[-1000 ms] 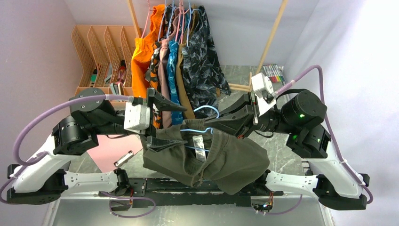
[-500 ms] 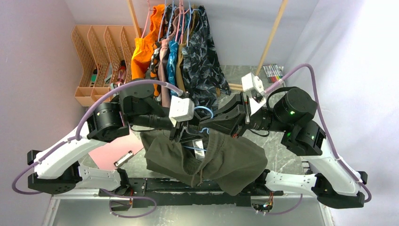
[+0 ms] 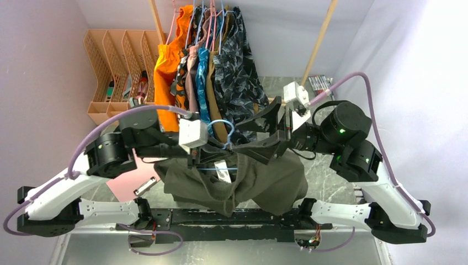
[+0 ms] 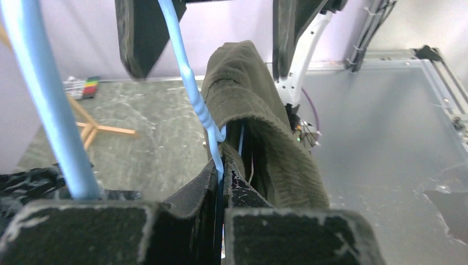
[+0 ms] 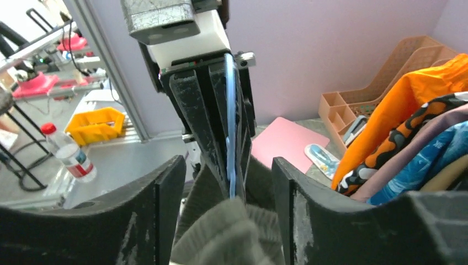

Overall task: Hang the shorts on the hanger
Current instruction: Hang the shorts on the hanger.

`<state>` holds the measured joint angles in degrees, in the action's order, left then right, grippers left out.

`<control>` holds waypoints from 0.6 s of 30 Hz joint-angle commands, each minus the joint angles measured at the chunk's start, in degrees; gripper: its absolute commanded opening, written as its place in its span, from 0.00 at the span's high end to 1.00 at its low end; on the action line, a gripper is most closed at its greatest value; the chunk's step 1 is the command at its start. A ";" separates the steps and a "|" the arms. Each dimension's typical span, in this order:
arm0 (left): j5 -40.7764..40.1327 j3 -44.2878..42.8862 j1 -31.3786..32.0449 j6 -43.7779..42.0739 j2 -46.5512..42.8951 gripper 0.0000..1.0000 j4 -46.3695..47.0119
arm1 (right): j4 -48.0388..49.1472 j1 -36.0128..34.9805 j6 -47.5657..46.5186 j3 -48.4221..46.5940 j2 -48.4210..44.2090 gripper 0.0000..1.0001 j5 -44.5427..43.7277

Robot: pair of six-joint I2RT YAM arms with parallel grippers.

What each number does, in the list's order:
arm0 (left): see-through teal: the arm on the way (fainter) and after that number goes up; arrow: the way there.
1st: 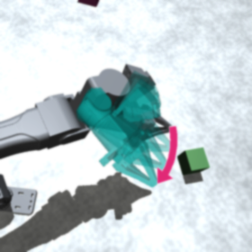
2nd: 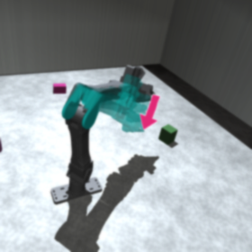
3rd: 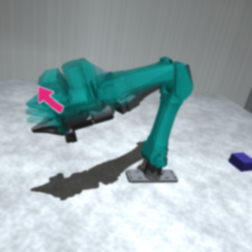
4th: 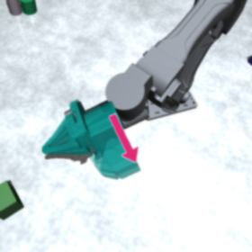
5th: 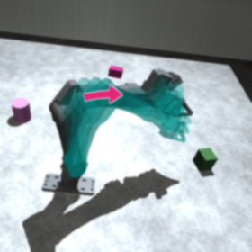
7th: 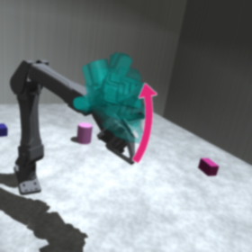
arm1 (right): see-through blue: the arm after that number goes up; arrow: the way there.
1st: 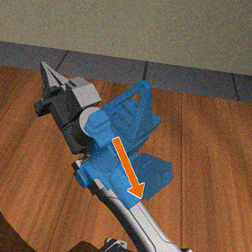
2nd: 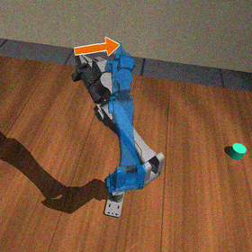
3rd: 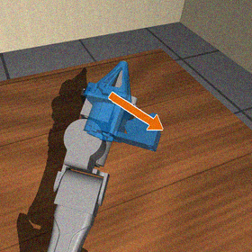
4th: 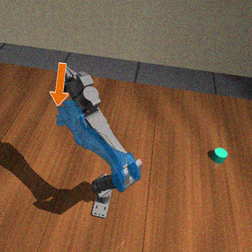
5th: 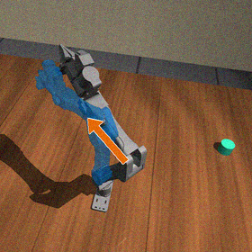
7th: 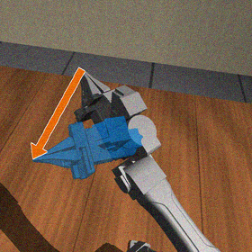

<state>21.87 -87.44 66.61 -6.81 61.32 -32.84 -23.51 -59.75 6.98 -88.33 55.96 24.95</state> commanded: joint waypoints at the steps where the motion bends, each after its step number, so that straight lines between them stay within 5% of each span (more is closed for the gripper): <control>1: -9.41 1.98 -0.25 -0.25 -6.28 0.93 10.82 | -2.01 -0.16 0.57 -3.05 -2.44 0.24 -7.56; 3: -11.93 2.33 -0.23 -1.17 -7.86 0.93 10.99 | -4.10 -0.17 0.18 -3.41 -3.54 0.13 -12.35; 11: -14.91 0.35 -0.22 -2.58 -10.64 0.93 8.45 | -13.44 -0.18 -2.49 -1.34 -8.89 0.14 -23.91; 14: -14.85 0.22 -0.19 -2.60 -10.43 0.93 7.63 | -14.42 -0.12 -3.20 -0.56 -9.63 0.19 -25.62; 18: -14.46 0.90 -0.22 -2.33 -10.67 0.93 8.11 | -15.71 -0.11 -4.44 0.07 -9.97 0.41 -28.31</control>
<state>8.56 -85.34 66.52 -8.67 50.89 -28.75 -36.10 -59.79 4.36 -89.56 45.98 1.10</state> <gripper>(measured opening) 0.078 0.685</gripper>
